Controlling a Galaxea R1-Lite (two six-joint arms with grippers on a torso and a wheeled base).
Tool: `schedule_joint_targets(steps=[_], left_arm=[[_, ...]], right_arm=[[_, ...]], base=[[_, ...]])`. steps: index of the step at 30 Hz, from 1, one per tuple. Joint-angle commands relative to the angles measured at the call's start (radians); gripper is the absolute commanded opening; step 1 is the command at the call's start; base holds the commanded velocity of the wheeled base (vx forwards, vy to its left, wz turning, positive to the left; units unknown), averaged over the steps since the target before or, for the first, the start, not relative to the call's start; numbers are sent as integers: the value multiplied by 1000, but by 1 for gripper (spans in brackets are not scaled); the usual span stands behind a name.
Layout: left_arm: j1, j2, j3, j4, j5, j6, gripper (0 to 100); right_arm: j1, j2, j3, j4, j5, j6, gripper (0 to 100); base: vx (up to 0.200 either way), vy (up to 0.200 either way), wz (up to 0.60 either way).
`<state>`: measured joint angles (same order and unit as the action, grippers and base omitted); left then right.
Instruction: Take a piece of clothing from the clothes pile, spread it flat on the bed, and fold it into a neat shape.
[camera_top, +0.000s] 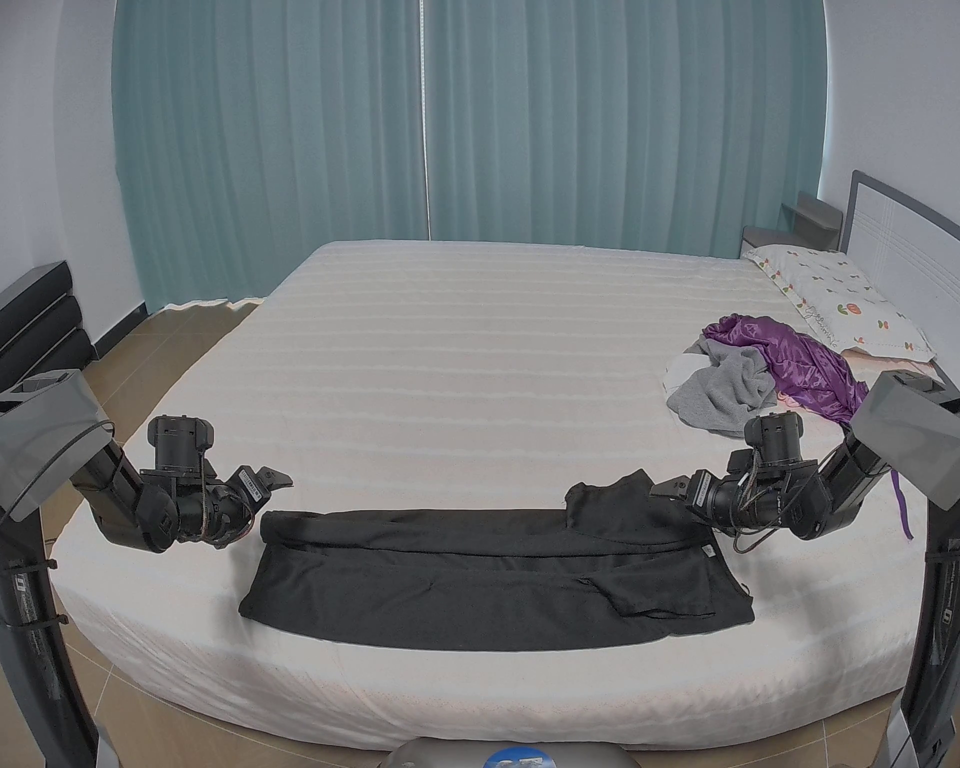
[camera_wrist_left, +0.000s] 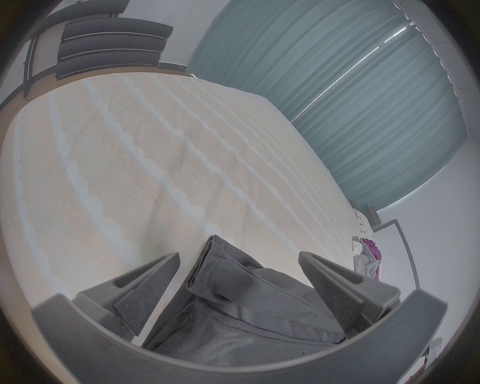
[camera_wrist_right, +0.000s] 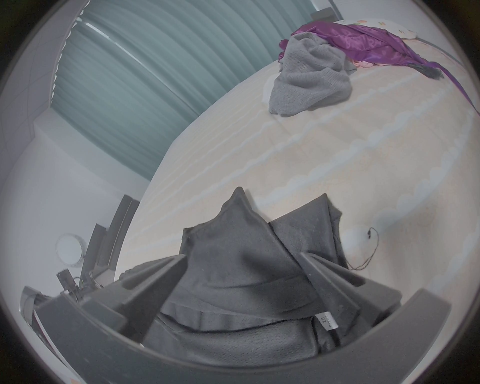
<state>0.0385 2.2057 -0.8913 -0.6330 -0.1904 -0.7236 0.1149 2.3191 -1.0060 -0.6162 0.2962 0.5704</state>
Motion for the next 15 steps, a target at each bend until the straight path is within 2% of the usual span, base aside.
schedule_joint_targets(steps=[1,9,15], left_arm=[[1,0,0,-1,0,0,100],[0,-3,3,-1,0,0,100],[0,-18,8,-1,3,1,100]], right_arm=[[-3,36,3,-5,15,-24,0],[-12,11,44,-7,20,-72,0],[-24,-58,90,-10,26,-60,0]], base=[[0,0,0],[0,0,0],[0,0,0]])
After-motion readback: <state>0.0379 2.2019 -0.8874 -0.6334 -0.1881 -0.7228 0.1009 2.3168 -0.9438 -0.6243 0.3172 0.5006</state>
